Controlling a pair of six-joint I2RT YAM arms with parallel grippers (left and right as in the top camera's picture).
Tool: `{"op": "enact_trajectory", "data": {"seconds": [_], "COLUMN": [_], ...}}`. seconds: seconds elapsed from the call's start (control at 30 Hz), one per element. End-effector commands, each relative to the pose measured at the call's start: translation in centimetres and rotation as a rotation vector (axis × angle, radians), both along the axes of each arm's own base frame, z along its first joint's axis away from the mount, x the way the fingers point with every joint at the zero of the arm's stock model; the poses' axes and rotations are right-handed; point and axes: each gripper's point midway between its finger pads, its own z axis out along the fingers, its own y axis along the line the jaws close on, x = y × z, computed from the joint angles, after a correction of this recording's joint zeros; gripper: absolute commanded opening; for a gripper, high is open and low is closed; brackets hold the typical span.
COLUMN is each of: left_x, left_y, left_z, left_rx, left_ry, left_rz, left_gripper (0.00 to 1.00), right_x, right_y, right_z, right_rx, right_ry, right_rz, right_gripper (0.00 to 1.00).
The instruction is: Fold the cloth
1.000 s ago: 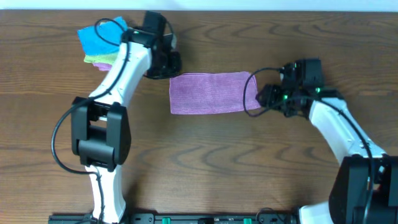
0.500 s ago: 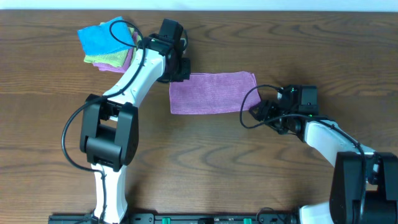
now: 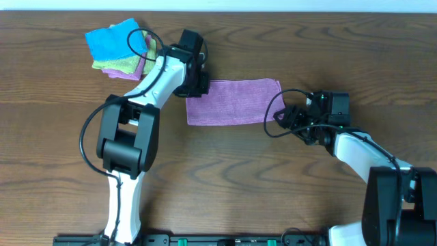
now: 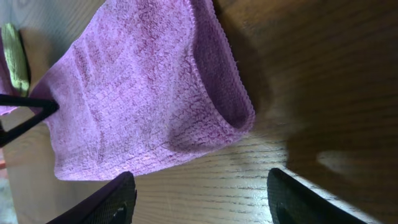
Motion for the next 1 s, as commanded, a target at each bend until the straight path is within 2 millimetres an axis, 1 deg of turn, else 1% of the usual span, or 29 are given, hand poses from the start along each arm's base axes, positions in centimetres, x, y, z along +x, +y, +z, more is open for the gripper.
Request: {"op": "enact_trajectory", "data": {"seconds": [0.0, 0.17, 0.33, 0.6, 0.97], "left_x": [-0.6, -0.5, -0.5, -0.3, -0.1], "left_y": [0.4, 0.4, 0.4, 0.1, -0.1], "left_z": [-1.6, -1.6, -1.6, -1.6, -1.6], "left_rx": [0.022, 0.020, 0.020, 0.018, 0.014], "left_ry": [0.034, 0.031, 0.031, 0.021, 0.009], "left_rz": [0.003, 0.003, 0.003, -0.001, -0.001], "left_gripper": [0.06, 0.06, 0.06, 0.06, 0.06], "right_x": [0.1, 0.9, 1.7, 1.7, 2.4], "right_y": [-0.8, -1.2, -1.0, -0.1, 0.7], "right_z": [0.0, 0.1, 0.5, -1.4, -2.6], "right_rx": [-0.022, -0.040, -0.049, -0.034, -0.011], "right_ry": [0.004, -0.017, -0.051, -0.004, 0.001], "right_rz": [-0.045, -0.084, -0.102, -0.121, -0.134], "right_gripper": [0.68, 0.69, 0.69, 0.69, 0.68]}}
